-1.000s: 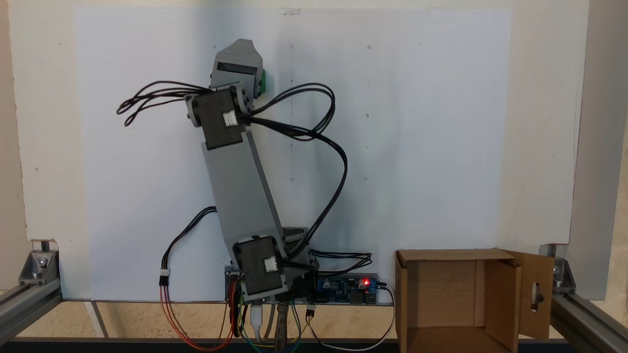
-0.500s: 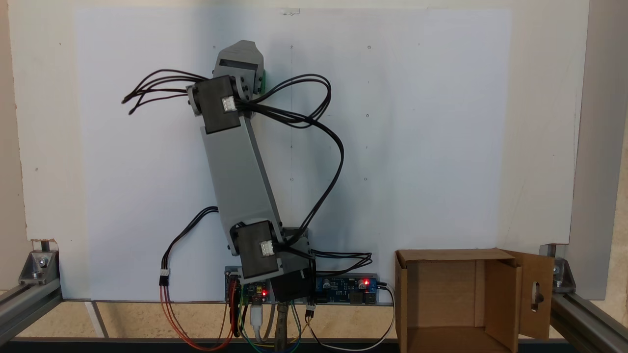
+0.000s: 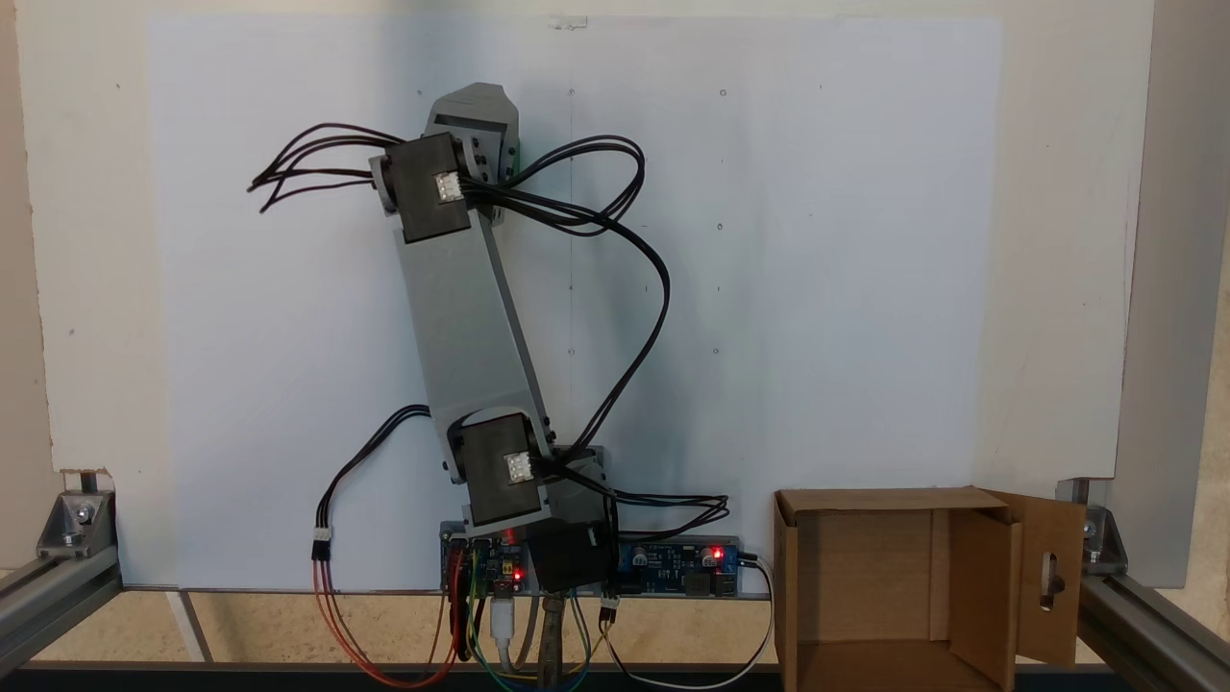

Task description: Grasp a green dice and put it in the bin.

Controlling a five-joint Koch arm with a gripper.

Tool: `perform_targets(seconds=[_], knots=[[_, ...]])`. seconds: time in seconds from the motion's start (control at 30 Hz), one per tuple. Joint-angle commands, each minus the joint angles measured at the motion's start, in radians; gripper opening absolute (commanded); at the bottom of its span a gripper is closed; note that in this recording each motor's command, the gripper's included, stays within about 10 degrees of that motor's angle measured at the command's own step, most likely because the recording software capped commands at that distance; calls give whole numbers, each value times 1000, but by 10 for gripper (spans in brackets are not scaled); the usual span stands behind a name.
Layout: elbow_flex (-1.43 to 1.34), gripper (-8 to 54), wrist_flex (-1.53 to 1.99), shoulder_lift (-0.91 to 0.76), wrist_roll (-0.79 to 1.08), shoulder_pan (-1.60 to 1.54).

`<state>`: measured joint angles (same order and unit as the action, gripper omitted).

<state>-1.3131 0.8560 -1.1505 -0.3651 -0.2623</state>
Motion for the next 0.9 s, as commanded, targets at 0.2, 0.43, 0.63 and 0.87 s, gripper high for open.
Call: perform_targets(seconds=[0.2,0.43,0.63,0.87], knots=[[12,439,-18,48,-44,-12],[12,435,-41,66,-44,-12],[12,432,-51,83,-44,-12],[12,431,-52,98,-44,-12]])
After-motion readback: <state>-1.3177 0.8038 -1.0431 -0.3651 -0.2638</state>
